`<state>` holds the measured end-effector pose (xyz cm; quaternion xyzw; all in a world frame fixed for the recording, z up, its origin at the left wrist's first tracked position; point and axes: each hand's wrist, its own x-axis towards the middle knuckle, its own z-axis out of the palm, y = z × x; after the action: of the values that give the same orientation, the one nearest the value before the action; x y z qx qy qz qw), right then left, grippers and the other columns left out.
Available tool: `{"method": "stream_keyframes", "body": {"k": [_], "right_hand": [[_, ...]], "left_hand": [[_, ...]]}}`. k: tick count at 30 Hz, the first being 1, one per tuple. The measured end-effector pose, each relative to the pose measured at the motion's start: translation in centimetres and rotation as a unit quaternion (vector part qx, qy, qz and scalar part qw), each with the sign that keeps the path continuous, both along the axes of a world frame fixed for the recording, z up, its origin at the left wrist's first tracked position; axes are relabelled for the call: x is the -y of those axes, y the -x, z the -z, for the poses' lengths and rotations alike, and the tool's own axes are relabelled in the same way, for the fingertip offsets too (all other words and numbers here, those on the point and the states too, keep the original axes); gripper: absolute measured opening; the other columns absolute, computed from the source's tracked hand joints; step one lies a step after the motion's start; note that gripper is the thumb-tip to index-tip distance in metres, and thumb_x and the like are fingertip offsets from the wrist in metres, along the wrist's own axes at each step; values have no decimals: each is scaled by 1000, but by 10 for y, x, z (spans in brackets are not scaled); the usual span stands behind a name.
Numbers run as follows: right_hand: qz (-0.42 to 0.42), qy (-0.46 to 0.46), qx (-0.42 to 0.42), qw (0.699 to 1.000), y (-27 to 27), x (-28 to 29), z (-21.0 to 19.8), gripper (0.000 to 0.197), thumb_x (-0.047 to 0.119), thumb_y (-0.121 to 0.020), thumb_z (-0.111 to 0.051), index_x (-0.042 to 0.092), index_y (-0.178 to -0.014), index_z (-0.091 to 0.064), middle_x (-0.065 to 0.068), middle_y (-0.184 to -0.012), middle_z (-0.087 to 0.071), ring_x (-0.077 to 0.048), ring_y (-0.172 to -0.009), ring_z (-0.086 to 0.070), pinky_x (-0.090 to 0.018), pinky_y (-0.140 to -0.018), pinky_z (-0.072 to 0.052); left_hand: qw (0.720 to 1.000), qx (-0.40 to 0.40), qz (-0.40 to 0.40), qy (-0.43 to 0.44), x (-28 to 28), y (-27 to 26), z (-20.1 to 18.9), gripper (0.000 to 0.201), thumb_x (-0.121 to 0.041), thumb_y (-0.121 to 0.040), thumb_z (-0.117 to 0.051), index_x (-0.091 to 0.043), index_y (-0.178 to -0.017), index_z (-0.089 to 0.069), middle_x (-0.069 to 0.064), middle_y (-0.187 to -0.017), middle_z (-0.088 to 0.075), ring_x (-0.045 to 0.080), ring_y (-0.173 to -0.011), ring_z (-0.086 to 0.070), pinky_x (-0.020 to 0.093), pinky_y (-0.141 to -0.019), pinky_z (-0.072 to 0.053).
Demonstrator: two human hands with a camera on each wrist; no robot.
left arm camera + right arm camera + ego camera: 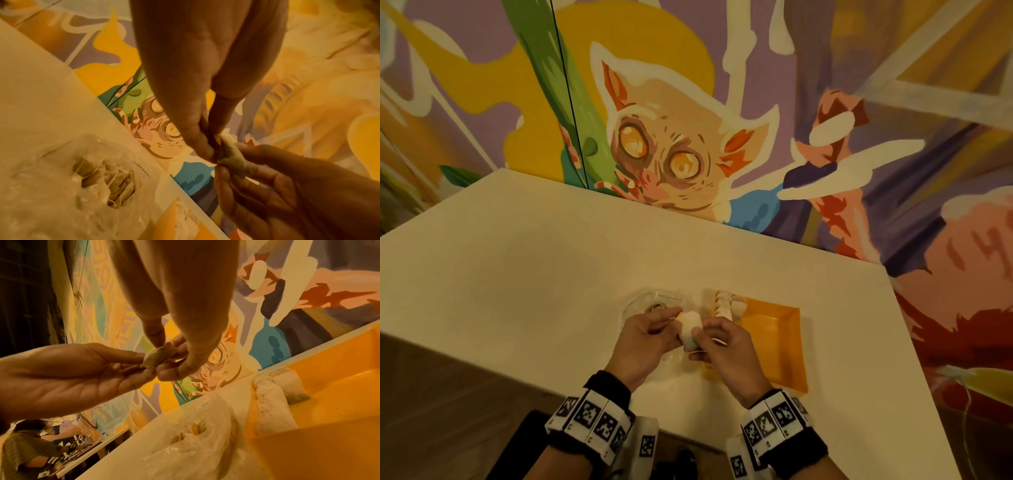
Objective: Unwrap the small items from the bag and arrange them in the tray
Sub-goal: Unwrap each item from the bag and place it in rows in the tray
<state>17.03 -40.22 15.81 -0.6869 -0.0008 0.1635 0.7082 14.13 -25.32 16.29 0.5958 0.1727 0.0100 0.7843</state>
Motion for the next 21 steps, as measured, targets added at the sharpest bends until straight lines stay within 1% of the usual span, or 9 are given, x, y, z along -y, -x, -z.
{"method": "stream_keyframes", "body": {"k": [3, 5, 7, 11, 13, 15, 17, 19, 21], "right_hand": [[-16, 13, 15, 1000, 2, -2, -1, 16, 20, -88, -69, 8, -100, -69, -11, -95, -71, -25, -83, -71, -37, -69, -60], [-16, 34, 31, 999, 2, -3, -1, 16, 23, -88, -70, 9, -98, -70, -8, -91, -71, -21, -80, -69, -36, -66, -59], [-1, 47, 40, 998, 1, -2, -1, 17, 22, -87, -71, 8, -96, -70, -9, -89, -71, -17, -77, -67, -33, -63, -58], [19, 10, 18, 1000, 1, -5, -3, 19, 19, -87, -71, 3, -95, -64, -20, -86, -71, -24, -76, -69, -35, -63, -58], [25, -7, 7, 1000, 3, -6, -4, 18, 18, -87, -70, 4, -94, -63, -21, -85, -71, -28, -76, -69, -34, -62, -58], [29, -5, 5, 1000, 4, -6, -5, 22, 20, -87, -70, 2, -97, -63, -20, -85, -71, -24, -74, -68, -33, -62, -58], [33, 10, 15, 999, 5, -5, -6, 25, 22, -86, -71, 1, -98, -62, -17, -83, -69, -17, -69, -66, -34, -62, -58], [43, 30, 29, 998, 5, -2, -6, 22, 21, -86, -71, 4, -96, -62, -12, -81, -67, -13, -66, -65, -36, -61, -59], [43, 49, 46, 997, 5, 2, -7, 14, 20, -87, -71, 9, -90, -62, -9, -80, -65, -14, -68, -65, -38, -62, -58]], "left_hand": [[998, 15, -17, -60, 2, 2, -1, 20, 0, -92, -59, -11, -104, -71, 10, -99, -75, 25, -94, -71, 35, -78, -60], [996, 22, -17, -79, 2, 3, -3, 18, -3, -94, -58, -9, -105, -71, 10, -95, -75, 29, -92, -71, 43, -78, -60], [995, 26, -13, -97, 2, 3, -5, 17, -6, -95, -57, -9, -105, -69, 10, -93, -75, 31, -91, -70, 45, -78, -59], [993, 34, -23, -108, 6, 6, -7, 14, -7, -95, -58, -6, -103, -69, 13, -93, -73, 30, -90, -68, 40, -74, -57], [993, 34, -43, -102, 9, 8, -7, 13, -9, -93, -60, -8, -99, -71, 8, -93, -74, 24, -88, -68, 38, -73, -57], [993, 33, -53, -100, 12, 10, -8, 13, -11, -92, -63, -16, -93, -75, -1, -89, -75, 15, -84, -69, 32, -69, -57], [992, 32, -42, -111, 14, 11, -7, 15, -15, -93, -62, -20, -92, -76, -3, -86, -75, 12, -81, -68, 29, -65, -55], [991, 27, -25, -129, 16, 11, -7, 16, -20, -94, -60, -23, -92, -76, -6, -83, -74, 10, -78, -65, 28, -64, -53], [987, 34, 4, -155, 17, 10, -8, 15, -23, -94, -61, -28, -91, -75, -12, -83, -73, 1, -74, -62, 22, -66, -49]]}}
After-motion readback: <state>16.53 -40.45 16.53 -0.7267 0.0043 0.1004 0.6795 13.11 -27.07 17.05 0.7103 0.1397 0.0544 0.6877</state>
